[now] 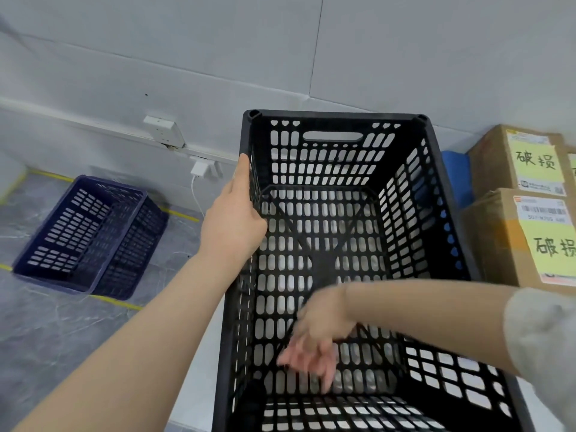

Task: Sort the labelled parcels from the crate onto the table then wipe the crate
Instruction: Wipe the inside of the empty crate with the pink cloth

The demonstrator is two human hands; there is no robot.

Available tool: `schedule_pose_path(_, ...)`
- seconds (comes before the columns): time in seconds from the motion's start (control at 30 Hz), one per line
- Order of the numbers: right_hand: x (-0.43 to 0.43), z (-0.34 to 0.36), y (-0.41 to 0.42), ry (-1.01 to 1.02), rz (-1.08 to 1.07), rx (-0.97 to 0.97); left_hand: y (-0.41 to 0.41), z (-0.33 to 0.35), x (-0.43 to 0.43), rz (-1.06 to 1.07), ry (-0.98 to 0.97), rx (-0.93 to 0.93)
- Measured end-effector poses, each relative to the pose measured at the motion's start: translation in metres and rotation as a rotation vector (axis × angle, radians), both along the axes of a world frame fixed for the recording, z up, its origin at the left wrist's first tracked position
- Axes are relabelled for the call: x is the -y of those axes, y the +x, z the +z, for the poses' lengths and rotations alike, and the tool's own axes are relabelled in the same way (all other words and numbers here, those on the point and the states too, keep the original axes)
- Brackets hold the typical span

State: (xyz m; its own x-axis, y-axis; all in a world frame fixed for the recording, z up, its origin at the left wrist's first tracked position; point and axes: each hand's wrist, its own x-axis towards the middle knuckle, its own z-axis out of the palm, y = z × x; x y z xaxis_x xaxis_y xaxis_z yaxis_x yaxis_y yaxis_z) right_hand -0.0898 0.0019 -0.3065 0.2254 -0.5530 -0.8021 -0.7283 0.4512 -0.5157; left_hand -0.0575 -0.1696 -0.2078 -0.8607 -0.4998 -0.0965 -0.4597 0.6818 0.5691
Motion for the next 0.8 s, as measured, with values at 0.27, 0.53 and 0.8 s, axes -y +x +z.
schedule_pose_path(0.27, 0.043, -0.002, -0.149, -0.360, 0.006, -0.831, -0.003, -0.002, 0.001, -0.001, -0.027, 0.017)
schedule_pose_path(0.53, 0.039, -0.018, -0.161, -0.219, -0.529, -0.927, -0.003, -0.006, 0.002, 0.005, -0.022, 0.003)
schedule_pose_path(0.8, -0.032, -0.020, -0.033, -0.232, -0.470, -0.534, -0.001, 0.002, -0.003, 0.010, -0.008, 0.011)
